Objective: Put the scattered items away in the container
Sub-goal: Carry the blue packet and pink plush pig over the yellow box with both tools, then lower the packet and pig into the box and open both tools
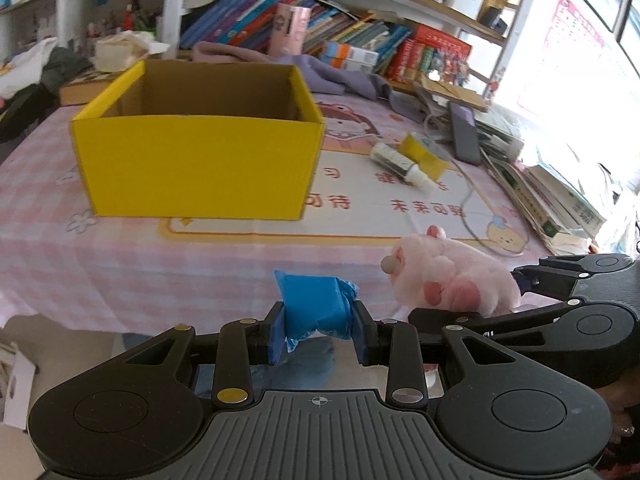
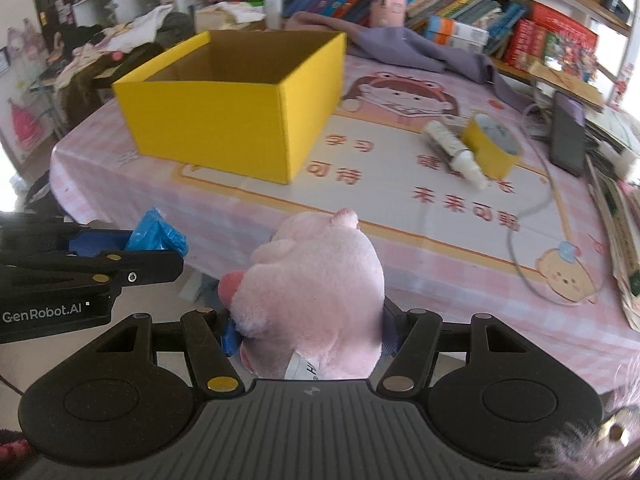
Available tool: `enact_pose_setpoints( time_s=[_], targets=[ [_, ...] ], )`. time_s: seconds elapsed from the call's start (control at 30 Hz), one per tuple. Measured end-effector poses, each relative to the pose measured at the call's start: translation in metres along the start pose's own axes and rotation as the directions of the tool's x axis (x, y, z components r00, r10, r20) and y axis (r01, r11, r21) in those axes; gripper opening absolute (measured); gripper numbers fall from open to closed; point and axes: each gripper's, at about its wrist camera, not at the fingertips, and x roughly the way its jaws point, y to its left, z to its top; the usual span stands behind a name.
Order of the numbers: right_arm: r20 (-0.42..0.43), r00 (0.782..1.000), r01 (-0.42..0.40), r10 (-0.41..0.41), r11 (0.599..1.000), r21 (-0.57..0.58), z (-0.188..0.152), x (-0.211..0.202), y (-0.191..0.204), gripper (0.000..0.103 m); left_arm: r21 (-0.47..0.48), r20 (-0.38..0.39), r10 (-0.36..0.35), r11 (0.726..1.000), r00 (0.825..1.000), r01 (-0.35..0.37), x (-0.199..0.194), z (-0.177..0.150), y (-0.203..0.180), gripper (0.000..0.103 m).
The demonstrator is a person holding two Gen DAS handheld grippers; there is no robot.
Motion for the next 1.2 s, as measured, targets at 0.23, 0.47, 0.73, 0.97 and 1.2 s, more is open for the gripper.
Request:
enact_pose_setpoints(
  time_s=[0.23,0.47,0.73,0.97,1.2],
  targets=[
    [-0.014,0.997,-0.072,0.071,0.995,-0.073,0.010,0.009,0.030,0.061,-0.054,0.021,0.051,0.997,0.998,-0.049,-0.015,-0.007,0.025,0.032],
    [-0.005,0.991,-0.134,0.135,0.978,-0.157,0.025,0.018,0.060,0.061,-0.121,0.055,0.119,0.986,0.991,-0.112,-0.031,-0.009,0.051,0.031],
    [0.057,0.983,-0.157,0.172,0.964,-0.214,0.049,0.017,0.079,0.061,-0.140,0.106,0.180,0.976,0.978,-0.165,-0.046,0.003,0.066,0.031],
    [0.177,0.964,-0.147,0.197,0.953,-0.264,0.071,0.008,0.085,0.061,-0.132,0.193,0.199,0.976,0.961,-0.176,-0.054,0.028,0.074,0.031],
    [0.282,0.938,-0.121,0.204,0.950,-0.287,0.111,0.014,0.079,0.061,-0.099,0.254,0.208,0.977,0.945,-0.188,-0.043,0.066,0.077,0.031]
  ],
)
